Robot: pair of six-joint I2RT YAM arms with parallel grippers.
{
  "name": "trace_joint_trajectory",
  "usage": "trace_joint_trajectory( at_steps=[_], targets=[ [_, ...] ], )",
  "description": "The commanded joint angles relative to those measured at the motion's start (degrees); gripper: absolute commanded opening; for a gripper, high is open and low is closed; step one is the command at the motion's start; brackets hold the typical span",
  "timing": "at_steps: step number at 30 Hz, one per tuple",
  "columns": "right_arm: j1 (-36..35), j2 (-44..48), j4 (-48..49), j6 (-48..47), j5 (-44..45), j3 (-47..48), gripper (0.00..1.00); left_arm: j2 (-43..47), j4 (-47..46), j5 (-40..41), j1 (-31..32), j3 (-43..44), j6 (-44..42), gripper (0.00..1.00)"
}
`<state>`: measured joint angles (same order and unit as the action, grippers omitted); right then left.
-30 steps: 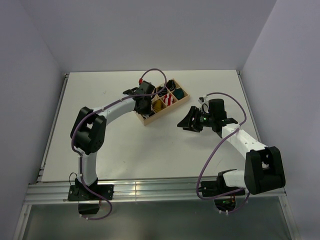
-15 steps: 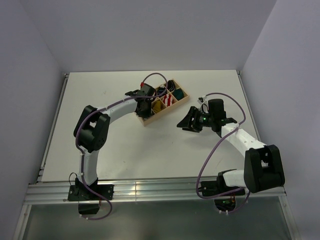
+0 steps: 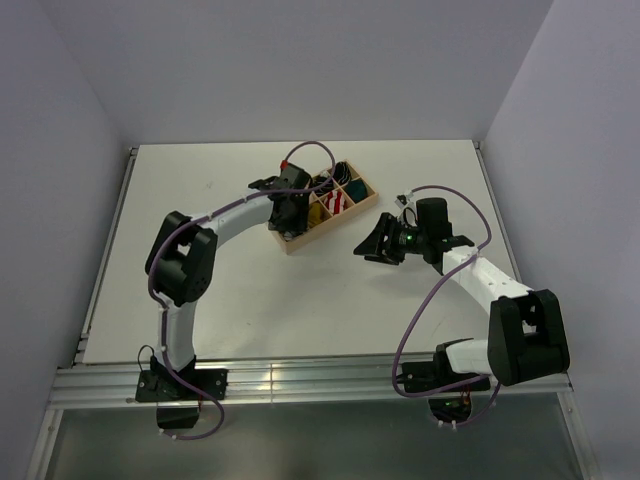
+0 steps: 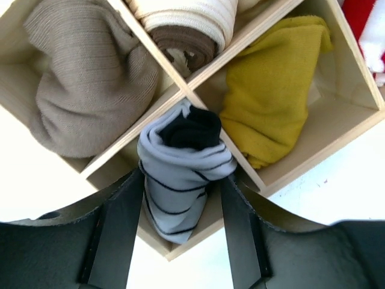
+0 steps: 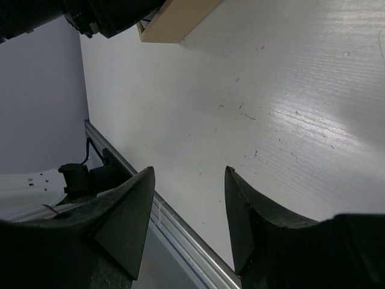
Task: Roll the socks
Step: Place the sock in the storage box.
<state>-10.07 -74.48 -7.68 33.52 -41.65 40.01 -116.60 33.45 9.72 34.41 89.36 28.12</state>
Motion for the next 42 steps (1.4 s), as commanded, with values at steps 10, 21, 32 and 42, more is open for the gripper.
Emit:
trace_joint_trajectory(
  at_steps=[10,21,32,42],
  targets=[
    [0.49,1.09,1.62,0.06,-1.33,-0.02,0.57,11.56,-5.92,3.82,0.04,-2.52,0.97,0.43],
    [0.49,0.91,1.62,0.14,-2.38,-0.19,0.57,3.85,-10.34,6.63,-0.14,-0.86,-1.05,0.12],
    [0.49,0.21,1.97,0.23,-2.74,-0.19,0.56,-3.81,-11.66,4.26,-0.22,-3.32,-0.96,0.04],
    [0.49,2.93,-2.06,-1.26,-0.72,1.73,0.56,2.75,-10.52,6.72,-0.14,-2.70,0.36,0.31]
  ],
)
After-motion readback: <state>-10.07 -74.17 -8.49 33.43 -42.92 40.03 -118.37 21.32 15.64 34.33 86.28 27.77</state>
